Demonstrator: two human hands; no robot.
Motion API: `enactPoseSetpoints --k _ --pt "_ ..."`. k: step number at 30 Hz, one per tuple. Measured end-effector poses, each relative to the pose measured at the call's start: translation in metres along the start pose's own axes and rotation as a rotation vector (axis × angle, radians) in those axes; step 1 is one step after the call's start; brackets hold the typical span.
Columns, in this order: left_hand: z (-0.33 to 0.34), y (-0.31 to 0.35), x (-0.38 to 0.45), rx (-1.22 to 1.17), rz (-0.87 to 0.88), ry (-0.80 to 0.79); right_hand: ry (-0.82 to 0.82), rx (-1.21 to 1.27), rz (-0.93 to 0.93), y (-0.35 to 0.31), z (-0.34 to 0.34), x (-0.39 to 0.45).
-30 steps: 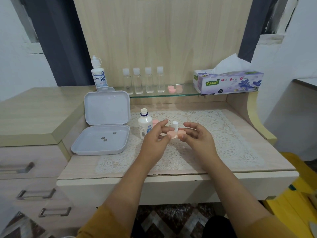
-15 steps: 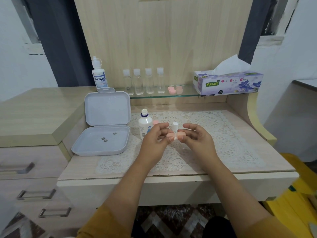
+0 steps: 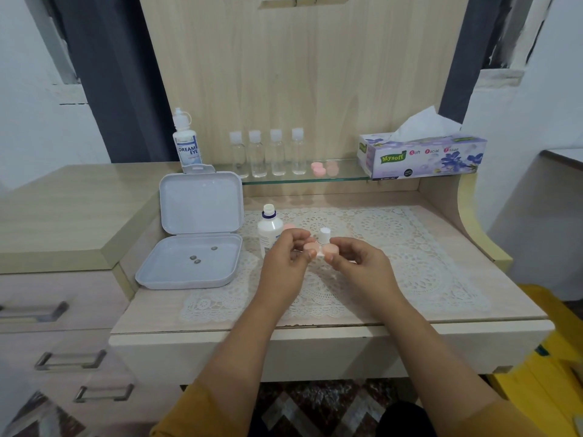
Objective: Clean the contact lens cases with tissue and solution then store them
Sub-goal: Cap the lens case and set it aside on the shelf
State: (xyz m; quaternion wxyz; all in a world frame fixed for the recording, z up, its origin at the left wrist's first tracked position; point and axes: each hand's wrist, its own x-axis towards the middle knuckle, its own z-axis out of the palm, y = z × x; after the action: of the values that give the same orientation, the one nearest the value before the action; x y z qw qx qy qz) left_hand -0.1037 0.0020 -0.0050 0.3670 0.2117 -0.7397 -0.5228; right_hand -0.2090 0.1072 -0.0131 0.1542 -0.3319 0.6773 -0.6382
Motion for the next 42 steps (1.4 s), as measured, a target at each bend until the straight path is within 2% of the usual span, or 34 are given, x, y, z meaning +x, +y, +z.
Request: enactPoseSetpoints --k 10,19,33,42 --pt "0.0 -0.001 0.001 0.009 0.001 0.052 0.057 -0.15 -0.036 -0.002 0.002 0.001" --pt "0.001 -0.002 0.002 0.04 0.011 0.064 0.211 -0.15 -0.054 -0.017 0.001 0.023" --pt "0.0 -0.002 0.005 0.019 -0.003 0.052 0.581 -0.169 -0.076 -0.034 0.01 0.124" --pt "0.0 -0.002 0.006 0.012 0.002 0.047 0.627 -0.296 -0.043 -0.03 0.017 0.152"
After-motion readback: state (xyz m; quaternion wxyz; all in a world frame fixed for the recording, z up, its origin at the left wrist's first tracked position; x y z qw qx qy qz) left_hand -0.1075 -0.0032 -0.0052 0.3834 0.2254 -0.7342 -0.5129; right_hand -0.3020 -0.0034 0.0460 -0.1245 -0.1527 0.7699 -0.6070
